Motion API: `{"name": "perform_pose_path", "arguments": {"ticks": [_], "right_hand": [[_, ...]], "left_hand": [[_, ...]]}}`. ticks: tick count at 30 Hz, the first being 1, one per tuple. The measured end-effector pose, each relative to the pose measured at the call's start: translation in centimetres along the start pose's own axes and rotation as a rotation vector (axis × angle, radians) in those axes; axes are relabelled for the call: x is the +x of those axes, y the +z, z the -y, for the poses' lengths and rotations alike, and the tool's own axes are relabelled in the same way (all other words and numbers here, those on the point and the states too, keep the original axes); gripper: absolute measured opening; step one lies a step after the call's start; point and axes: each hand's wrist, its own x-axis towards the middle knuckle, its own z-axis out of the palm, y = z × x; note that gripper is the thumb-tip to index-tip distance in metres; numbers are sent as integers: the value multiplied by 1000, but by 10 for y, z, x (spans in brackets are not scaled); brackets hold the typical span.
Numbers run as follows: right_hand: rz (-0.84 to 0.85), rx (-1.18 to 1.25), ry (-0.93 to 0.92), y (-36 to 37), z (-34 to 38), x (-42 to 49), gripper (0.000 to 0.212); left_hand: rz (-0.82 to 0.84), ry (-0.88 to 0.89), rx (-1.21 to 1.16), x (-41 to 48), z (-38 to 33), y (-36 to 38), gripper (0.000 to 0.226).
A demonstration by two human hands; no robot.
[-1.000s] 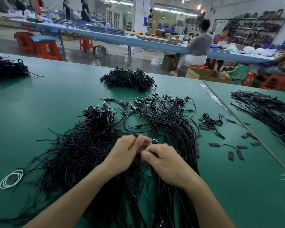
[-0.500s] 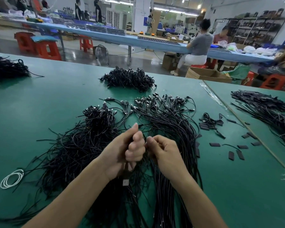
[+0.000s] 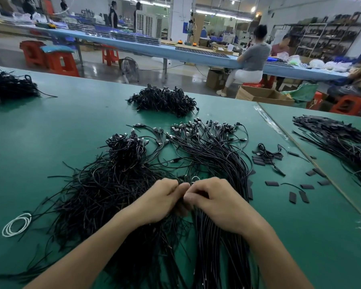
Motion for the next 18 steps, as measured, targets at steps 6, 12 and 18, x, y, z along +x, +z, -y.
{"name": "perform_pose_path", "arguments": {"ticks": [6,12,18], "right_hand": [[-181,258,3,-6,-12,3,12],[63,618,-33,-6,-10,-1,16],[53,480,12,0,-10,0,15]], "left_hand": [[176,-148,-226,-11,-12,1,60],[448,-176,-599,-15,-15,-12,52],[273,-190,-475,-16,-12,-6,54]]}}
